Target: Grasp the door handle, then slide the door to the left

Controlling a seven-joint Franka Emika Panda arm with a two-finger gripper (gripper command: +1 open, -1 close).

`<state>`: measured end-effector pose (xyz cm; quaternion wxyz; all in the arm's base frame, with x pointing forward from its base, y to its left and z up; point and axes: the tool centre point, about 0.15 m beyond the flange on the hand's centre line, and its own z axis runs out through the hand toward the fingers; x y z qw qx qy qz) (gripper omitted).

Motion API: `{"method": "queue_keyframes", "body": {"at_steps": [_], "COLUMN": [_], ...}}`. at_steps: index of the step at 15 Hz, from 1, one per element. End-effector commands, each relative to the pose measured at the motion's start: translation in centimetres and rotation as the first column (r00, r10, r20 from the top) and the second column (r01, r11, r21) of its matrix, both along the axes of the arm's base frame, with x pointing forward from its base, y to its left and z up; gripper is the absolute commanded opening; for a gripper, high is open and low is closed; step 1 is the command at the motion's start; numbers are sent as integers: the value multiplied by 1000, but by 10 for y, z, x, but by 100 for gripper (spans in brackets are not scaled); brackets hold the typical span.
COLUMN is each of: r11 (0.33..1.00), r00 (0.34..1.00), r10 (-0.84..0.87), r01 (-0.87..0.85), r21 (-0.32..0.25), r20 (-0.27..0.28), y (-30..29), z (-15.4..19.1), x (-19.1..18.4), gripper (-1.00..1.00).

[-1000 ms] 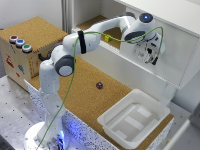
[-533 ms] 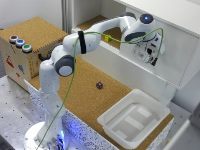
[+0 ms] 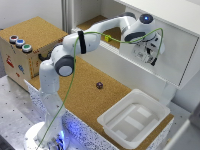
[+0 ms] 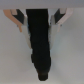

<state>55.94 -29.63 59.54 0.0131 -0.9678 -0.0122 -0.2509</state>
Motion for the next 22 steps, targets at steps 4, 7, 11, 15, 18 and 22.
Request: {"method": "queue_keyframes", "body": {"at_steps": [4,7,11,15,18,22], "r11": [994,996,999,999,998,992], "r00": [994,997,1000,1000,999,993], "r10": [106,75,14,14,40,116], "r01": [-105,-75,-14,-12,-38,-114], "r21": [-38,-45,-38,-48,-50,-47], "r20": [4,18,22,29,32,26], "y": [72,116,180,237,280,338], "z": [-24,-23,-26,-26,-25,-26], "x": [30,29,34,35,38,41], "gripper": [-100,-100,-100,-100,-100,-100]}}
